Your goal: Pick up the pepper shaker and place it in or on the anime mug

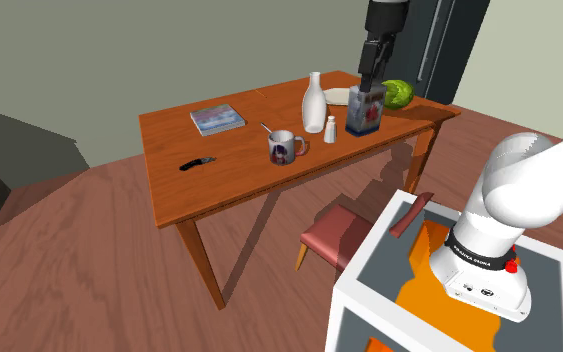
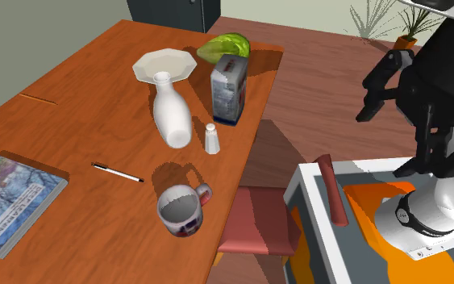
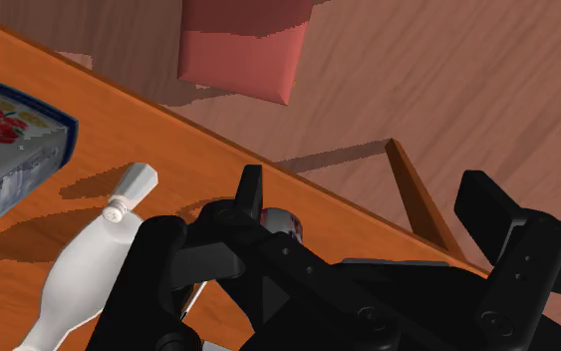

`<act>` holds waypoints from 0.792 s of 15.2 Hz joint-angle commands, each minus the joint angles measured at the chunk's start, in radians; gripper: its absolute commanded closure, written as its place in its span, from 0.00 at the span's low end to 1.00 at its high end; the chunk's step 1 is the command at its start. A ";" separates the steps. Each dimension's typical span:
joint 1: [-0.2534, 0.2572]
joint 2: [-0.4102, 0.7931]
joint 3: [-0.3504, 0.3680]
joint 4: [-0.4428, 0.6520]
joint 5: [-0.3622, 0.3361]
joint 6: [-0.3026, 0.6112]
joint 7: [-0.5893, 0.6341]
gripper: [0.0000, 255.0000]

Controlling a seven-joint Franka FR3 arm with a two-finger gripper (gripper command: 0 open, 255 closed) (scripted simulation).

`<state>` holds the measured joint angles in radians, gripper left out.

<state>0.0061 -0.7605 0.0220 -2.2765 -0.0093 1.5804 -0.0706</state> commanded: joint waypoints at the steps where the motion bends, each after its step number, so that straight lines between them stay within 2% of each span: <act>1: 0.000 0.000 0.000 0.000 0.000 0.000 0.000 0.00; 12: -0.034 0.272 -0.191 0.022 -0.049 0.220 -0.230 0.00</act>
<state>-0.0257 -0.5225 -0.1517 -2.2658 -0.0573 1.7792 -0.2777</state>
